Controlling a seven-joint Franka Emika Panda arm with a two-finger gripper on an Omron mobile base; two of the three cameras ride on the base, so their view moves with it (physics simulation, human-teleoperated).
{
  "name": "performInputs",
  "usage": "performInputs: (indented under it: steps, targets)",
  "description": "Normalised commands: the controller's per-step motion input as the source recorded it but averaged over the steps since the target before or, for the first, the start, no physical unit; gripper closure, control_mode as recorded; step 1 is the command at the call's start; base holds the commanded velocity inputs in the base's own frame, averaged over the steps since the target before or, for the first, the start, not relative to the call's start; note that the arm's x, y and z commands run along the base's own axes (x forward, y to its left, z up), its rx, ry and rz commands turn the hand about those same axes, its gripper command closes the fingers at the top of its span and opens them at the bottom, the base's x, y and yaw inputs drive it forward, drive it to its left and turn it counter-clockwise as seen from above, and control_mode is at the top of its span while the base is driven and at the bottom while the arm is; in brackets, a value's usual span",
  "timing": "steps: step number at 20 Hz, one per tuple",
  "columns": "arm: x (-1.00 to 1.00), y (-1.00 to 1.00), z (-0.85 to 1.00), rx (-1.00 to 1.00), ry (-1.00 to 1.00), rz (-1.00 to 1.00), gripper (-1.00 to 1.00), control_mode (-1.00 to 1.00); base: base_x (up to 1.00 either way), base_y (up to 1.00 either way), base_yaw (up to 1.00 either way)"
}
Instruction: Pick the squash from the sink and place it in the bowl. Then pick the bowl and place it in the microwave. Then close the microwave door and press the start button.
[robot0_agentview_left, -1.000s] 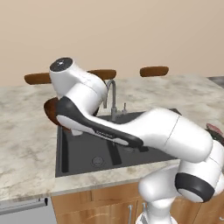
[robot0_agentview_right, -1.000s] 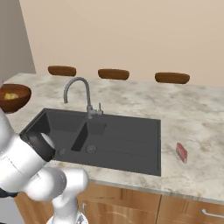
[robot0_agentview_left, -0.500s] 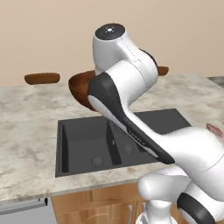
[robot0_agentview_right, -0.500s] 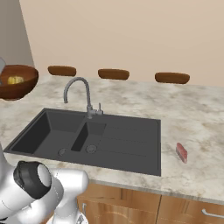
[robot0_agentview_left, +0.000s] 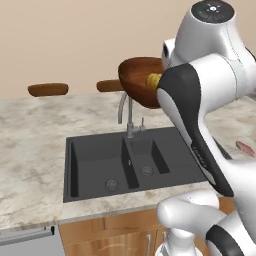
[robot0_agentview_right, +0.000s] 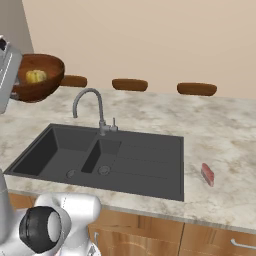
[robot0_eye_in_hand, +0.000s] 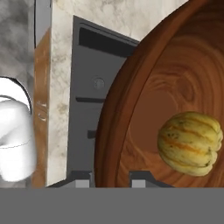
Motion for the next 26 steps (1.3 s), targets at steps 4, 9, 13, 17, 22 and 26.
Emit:
performInputs:
  steps: [4, 9, 13, 17, 22, 26]
  targets:
    - [-0.08, -0.71, 0.00, 0.00, -0.24, 0.01, 1.00, -1.00, 0.00, 0.00, 0.00]
    - [0.00, -0.13, 0.00, 0.00, 0.03, -0.02, 1.00, -1.00, 0.00, 0.00, 0.00]
    - [0.00, 0.00, 0.00, 0.00, 0.00, 0.00, 1.00, -1.00, 0.00, 0.00, 0.00]
    - [0.00, 0.00, 0.00, 0.00, 0.00, 0.00, 1.00, -1.00, 0.00, 0.00, 0.00]
    - [0.00, 0.00, 0.00, 0.00, 0.00, 0.00, 1.00, 1.00, -0.18, -0.04, 0.00]
    - [0.00, 0.00, 0.00, 0.00, 0.00, 0.00, 1.00, 1.00, -0.66, -0.04, 0.00]
